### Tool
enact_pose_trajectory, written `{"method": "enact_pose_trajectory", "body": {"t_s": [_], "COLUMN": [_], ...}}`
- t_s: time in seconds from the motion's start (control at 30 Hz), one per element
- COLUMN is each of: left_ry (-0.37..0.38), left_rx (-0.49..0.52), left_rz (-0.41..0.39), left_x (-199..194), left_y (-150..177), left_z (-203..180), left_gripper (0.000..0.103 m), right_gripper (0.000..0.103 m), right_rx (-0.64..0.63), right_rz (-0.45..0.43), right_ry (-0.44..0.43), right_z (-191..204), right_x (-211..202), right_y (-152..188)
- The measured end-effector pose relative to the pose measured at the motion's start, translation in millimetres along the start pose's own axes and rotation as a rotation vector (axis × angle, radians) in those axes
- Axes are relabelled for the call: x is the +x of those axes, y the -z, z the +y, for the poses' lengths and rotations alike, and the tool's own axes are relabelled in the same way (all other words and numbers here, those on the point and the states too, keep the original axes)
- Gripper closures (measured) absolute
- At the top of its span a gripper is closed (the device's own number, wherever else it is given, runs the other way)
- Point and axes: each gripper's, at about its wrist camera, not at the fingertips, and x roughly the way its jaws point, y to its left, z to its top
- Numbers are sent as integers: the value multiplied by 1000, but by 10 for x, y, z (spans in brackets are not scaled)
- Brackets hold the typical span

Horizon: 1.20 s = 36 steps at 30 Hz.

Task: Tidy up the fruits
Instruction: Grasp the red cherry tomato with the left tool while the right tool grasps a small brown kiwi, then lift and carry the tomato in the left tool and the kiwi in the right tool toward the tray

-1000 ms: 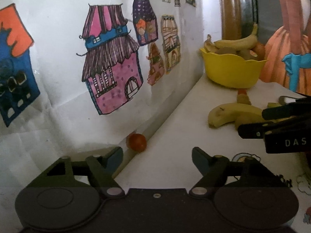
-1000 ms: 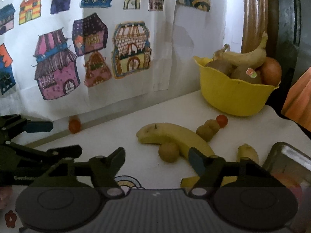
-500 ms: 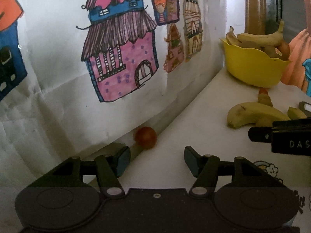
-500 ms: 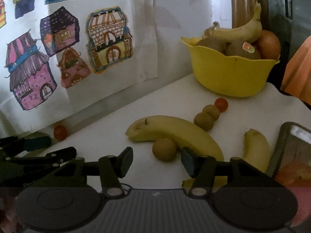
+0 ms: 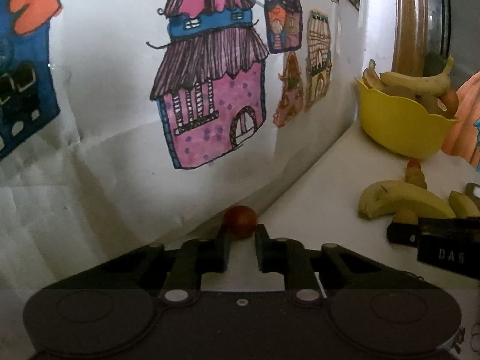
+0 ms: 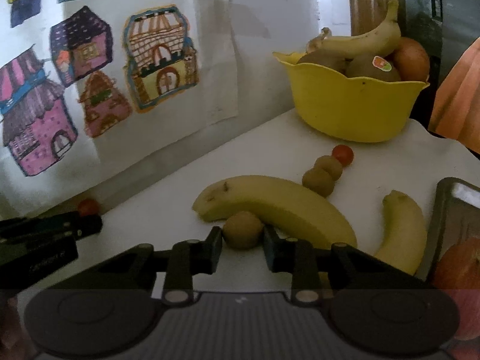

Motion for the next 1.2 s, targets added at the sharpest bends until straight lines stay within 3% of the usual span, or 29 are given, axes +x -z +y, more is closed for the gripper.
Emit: {"method": "enact_pose_trajectory", "body": {"t_s": [0.13, 0.2, 0.27, 0.37, 0.47, 0.6, 0.7, 0.77, 1.2], "left_ry": [11, 9, -6, -4, -40, -111, -152, -161, -64], "left_rx": [2, 0, -7, -36, -82, -155, -216, -261, -230], "left_rz": [2, 5, 14, 44, 66, 80, 70, 58, 42], "left_x": [-29, -17, 5, 38, 75, 113, 112, 101, -167], "left_y": [9, 2, -6, -27, -73, -140, -154, -152, -10], "left_z": [28, 21, 11, -24, -86, -169, -181, -154, 69], "left_gripper": [87, 80, 63, 54, 52, 53, 62, 77, 81], "right_gripper": [71, 71, 71, 71, 71, 71, 71, 71, 71], "right_rx": [-13, -18, -19, -17, -14, -10, -14, -20, -41], "right_rz": [3, 2, 1, 1, -2, -3, -1, 0, -5], "right_ry": [-26, -36, -44, -56, -64, -70, -73, -76, -98], "right_z": [54, 78, 91, 95, 80, 62, 42, 31, 79], "right_x": [-42, -52, -56, -70, -80, -99, -125, -149, -283], "right_y": [31, 40, 40, 47, 63, 84, 103, 123, 230]}}
